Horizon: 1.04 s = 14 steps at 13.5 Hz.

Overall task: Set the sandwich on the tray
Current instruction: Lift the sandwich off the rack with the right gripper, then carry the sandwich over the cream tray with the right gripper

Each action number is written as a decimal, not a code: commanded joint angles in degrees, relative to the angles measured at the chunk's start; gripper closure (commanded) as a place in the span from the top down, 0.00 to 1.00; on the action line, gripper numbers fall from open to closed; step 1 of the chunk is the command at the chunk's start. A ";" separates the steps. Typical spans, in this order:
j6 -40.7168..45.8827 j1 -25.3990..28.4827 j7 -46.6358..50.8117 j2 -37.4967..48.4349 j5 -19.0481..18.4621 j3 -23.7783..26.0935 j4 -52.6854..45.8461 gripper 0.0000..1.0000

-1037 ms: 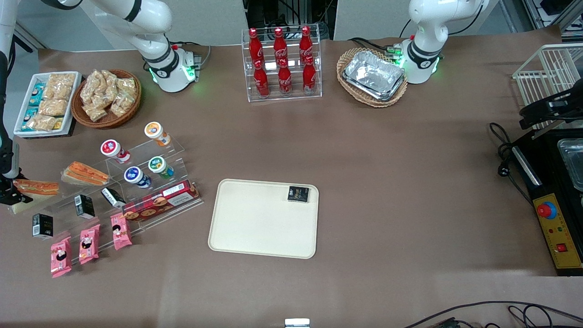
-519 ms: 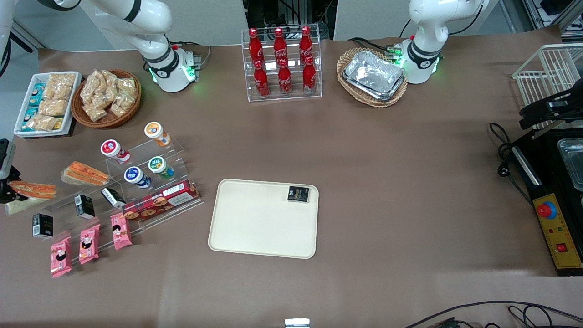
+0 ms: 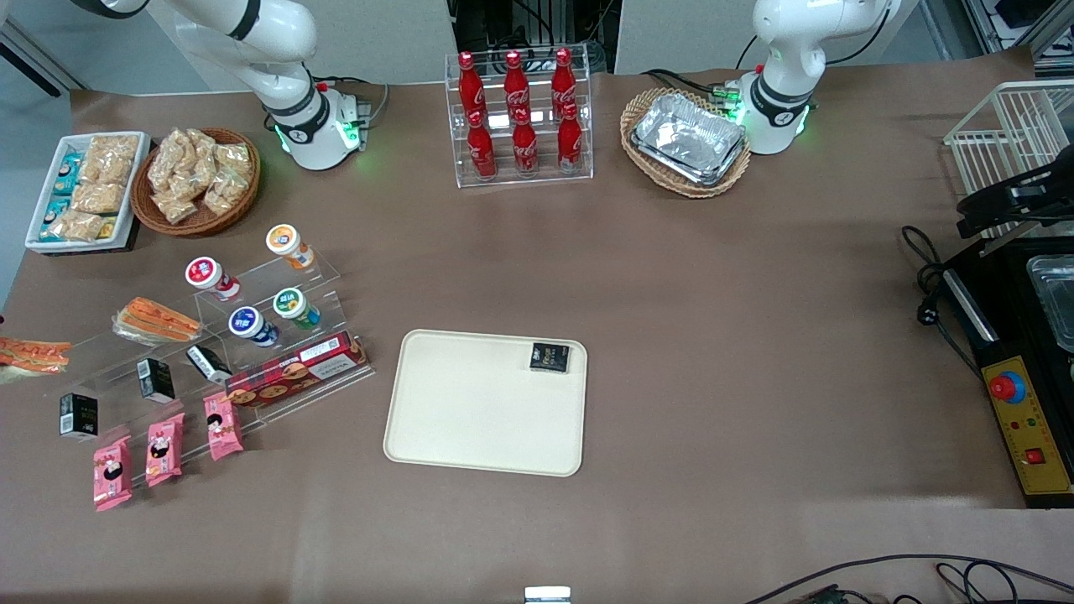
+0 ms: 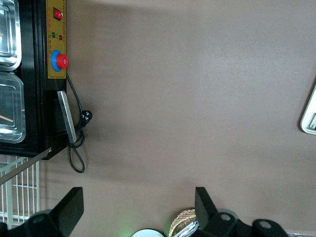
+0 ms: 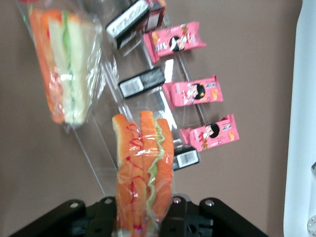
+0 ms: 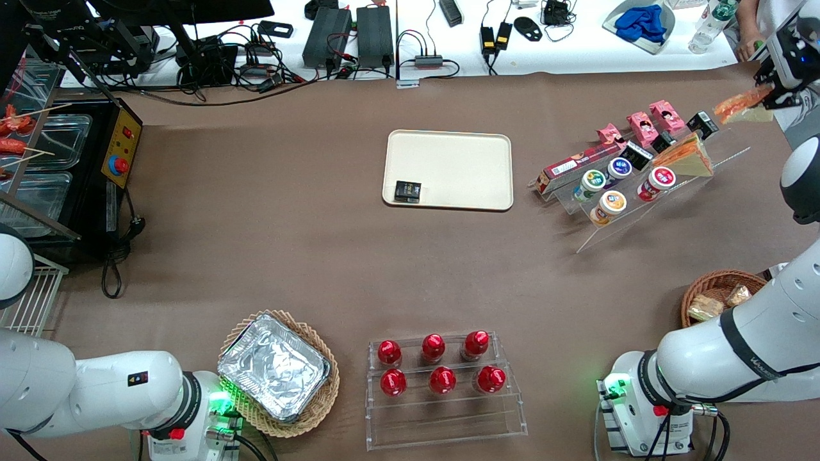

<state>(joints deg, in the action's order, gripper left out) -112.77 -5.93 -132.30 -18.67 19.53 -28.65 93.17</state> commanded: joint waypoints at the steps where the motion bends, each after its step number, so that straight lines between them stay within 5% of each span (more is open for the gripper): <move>1: 7.46 5.64 11.51 -0.14 -4.23 0.00 -6.67 0.19; 5: 8.97 16.61 22.59 -0.05 -6.43 0.09 -9.67 0.20; 8: 8.79 27.60 39.78 -0.49 -9.15 0.00 -10.11 0.20; 14: 3.01 41.94 62.15 -5.75 -9.43 0.08 -10.20 0.20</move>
<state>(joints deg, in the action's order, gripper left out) -106.31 31.88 -76.09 -21.03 11.09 -27.84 84.22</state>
